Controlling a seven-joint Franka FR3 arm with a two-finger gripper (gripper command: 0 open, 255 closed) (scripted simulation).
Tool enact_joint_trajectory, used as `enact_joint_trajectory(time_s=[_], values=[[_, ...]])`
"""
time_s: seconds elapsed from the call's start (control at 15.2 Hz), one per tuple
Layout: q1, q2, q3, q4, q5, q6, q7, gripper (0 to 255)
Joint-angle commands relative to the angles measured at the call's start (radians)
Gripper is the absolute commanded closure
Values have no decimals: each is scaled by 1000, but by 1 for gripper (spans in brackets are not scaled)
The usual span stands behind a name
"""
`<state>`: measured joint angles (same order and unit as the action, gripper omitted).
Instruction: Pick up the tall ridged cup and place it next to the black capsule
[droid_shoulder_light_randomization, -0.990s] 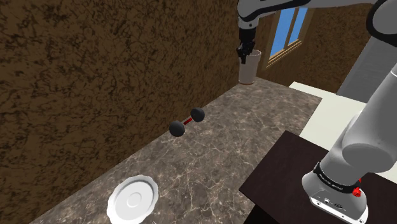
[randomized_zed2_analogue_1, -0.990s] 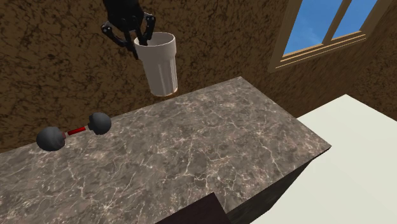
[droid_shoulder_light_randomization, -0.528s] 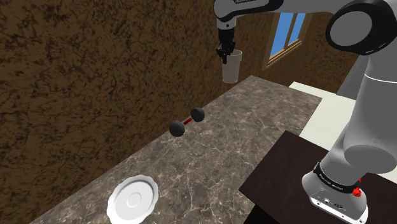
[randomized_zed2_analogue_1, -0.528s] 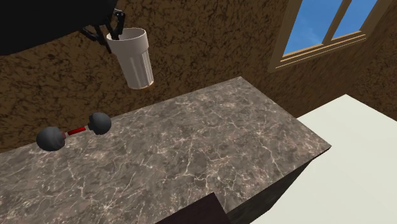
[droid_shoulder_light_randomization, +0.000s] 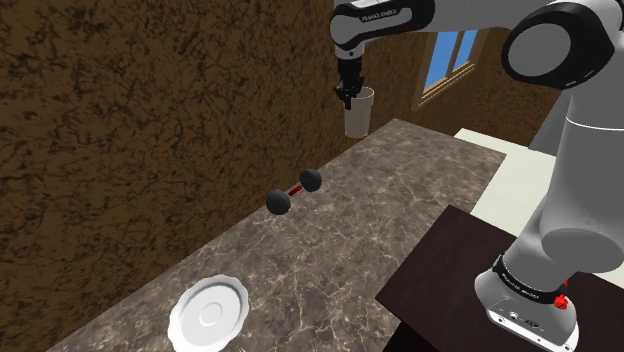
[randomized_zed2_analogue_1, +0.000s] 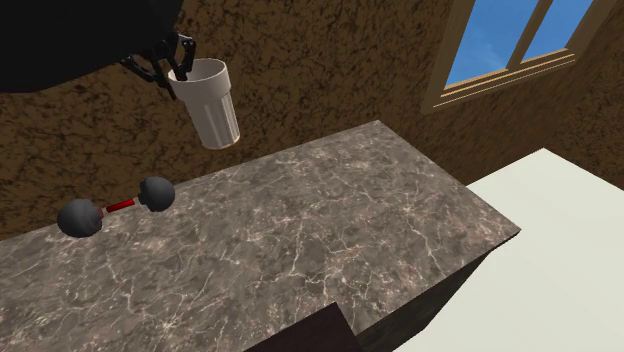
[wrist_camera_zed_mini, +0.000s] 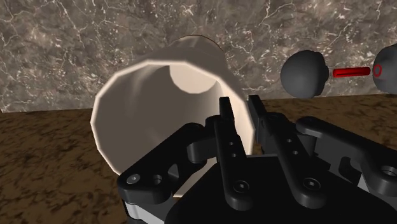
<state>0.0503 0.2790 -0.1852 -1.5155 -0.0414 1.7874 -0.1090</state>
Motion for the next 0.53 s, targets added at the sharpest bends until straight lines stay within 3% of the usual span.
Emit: enact_joint_trajectory(time_s=[0.0, 0.46], values=[[0, 4, 0, -20, 0, 26, 2, 255], [1, 14, 1, -100, 1, 116, 7, 255]])
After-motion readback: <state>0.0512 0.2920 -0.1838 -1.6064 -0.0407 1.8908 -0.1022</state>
